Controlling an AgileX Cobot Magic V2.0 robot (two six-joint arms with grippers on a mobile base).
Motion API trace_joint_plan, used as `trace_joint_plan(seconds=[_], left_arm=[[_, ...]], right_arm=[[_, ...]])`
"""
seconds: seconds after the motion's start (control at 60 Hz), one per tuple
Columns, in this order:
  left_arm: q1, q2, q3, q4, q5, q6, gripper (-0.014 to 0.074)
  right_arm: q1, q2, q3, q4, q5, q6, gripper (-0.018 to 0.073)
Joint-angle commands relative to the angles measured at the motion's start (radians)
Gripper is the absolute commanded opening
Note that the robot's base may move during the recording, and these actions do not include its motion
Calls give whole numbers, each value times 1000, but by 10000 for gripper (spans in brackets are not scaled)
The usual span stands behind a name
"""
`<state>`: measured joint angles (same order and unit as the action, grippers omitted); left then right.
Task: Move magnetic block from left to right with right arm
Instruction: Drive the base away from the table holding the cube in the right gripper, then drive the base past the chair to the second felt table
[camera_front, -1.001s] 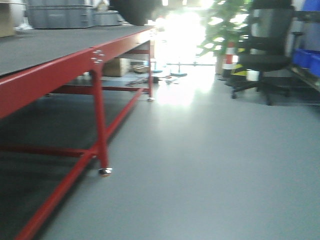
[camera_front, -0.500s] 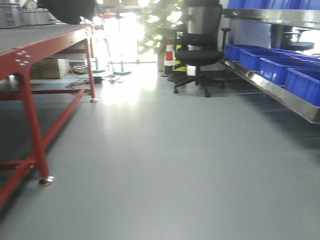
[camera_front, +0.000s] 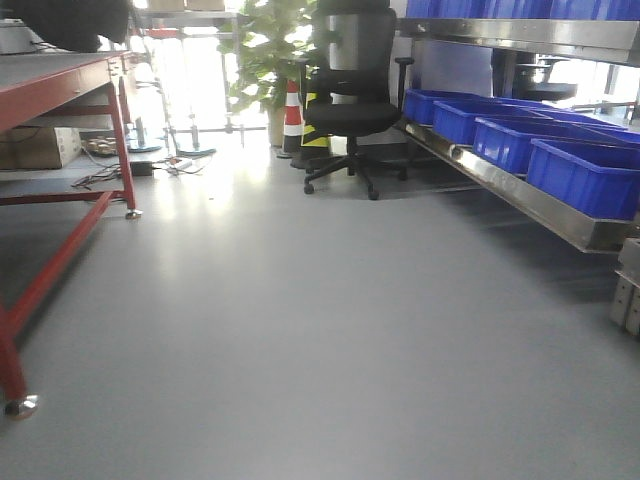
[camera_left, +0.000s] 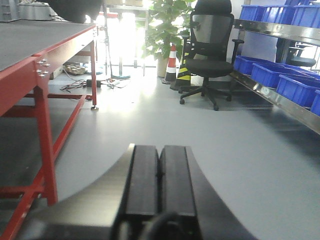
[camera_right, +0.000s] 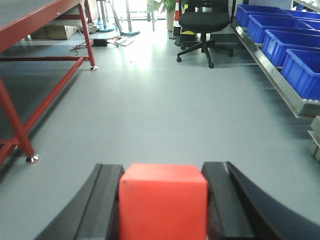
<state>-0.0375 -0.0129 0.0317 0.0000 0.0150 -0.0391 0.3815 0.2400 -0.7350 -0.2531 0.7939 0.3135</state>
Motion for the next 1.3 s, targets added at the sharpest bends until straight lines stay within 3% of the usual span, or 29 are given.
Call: trace_joint_plan(seconds=[0.0,0.367,1.017,1.284], left_arm=[[-3,-16,9,0,-92,-8,-116],[-74,-16,9,0,-92,-8,-116],[-70,-16,9,0,-92,-8,-116],[-20,-16,9,0,-92,-8,-116]], right_arm=[[-5,18,-29,-19,-92,-10,141],[-5,18,-29,-19,-92,-10,141],[-5,18,-29,-19,-93,-10,141],[-5,18,-29,-19,-93,-10,141]])
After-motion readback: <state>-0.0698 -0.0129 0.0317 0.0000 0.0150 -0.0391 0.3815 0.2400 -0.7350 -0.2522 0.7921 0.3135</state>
